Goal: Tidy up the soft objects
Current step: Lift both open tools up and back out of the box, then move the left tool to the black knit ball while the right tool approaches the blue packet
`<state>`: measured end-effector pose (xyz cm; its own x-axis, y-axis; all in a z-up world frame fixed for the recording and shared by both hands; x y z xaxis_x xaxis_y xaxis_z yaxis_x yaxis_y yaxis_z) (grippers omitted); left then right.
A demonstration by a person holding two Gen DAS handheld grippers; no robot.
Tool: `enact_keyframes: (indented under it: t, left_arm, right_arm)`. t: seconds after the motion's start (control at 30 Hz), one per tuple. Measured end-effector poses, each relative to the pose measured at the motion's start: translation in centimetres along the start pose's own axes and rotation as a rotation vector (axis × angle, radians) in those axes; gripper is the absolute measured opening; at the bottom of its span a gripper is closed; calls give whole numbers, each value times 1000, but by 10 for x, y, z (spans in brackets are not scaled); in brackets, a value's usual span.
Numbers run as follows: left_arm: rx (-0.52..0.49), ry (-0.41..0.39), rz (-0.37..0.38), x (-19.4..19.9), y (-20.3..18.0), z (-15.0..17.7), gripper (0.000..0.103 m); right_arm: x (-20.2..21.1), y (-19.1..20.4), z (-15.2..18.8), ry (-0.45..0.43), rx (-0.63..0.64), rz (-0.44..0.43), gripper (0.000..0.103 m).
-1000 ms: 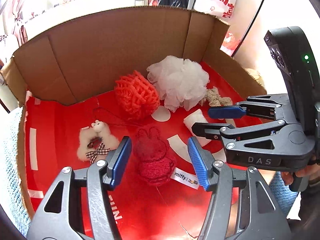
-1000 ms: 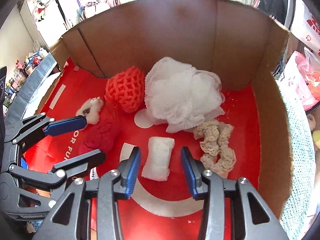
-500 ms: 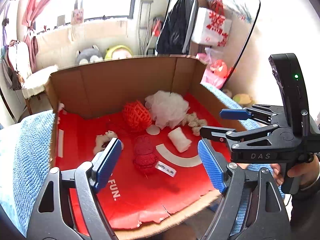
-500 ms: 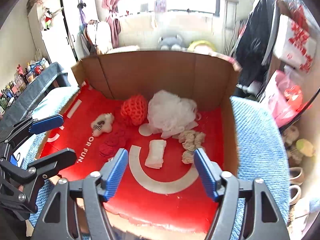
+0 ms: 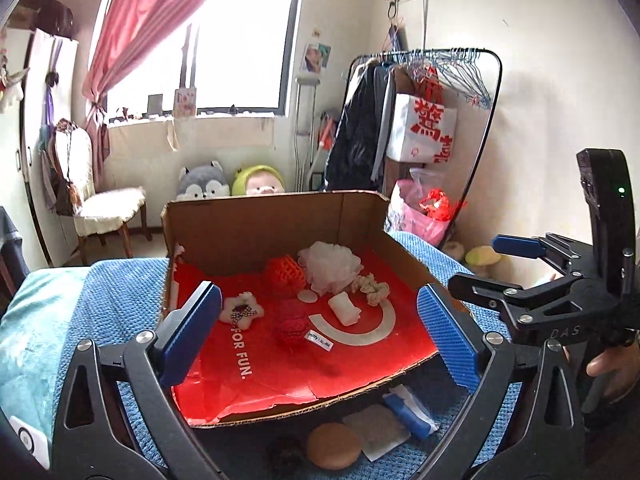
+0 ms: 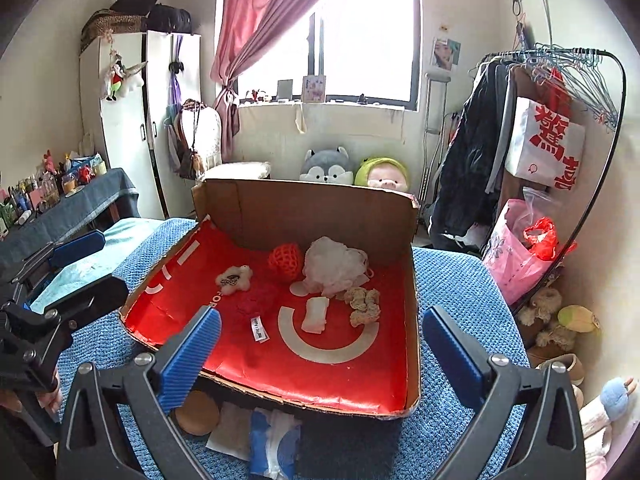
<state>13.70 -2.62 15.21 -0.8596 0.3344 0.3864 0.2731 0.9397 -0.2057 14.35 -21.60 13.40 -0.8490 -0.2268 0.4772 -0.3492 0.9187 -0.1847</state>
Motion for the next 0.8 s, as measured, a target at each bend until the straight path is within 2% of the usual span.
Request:
enact_keyframes:
  t: [0.4,0.6,0.8]
  left_arm:
    - [15,-141,-38,62,-12,39,103]
    - [22,-148,-46,67,-14,65,103]
    - [23,-112,-72,61,-14,91,103]
  right_arm:
    - [75,16,50,-173,-28,157,103]
    - [79,22,75,-192,-40,161,103]
    - [70,27,102,-179,-66,146,103]
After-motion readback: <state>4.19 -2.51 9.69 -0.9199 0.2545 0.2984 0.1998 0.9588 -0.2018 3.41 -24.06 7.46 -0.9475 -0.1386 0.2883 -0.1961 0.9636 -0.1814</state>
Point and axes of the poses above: each gripper's, at about its wrist camera, not at the fingertips, and x roughly against the way its jaws point, y to its left, z to its underside, the point moved 2 cm from there along -x, roughly the way its jaws point, and after that the axes turned 7 degrees about x, right-handed, at the moved point
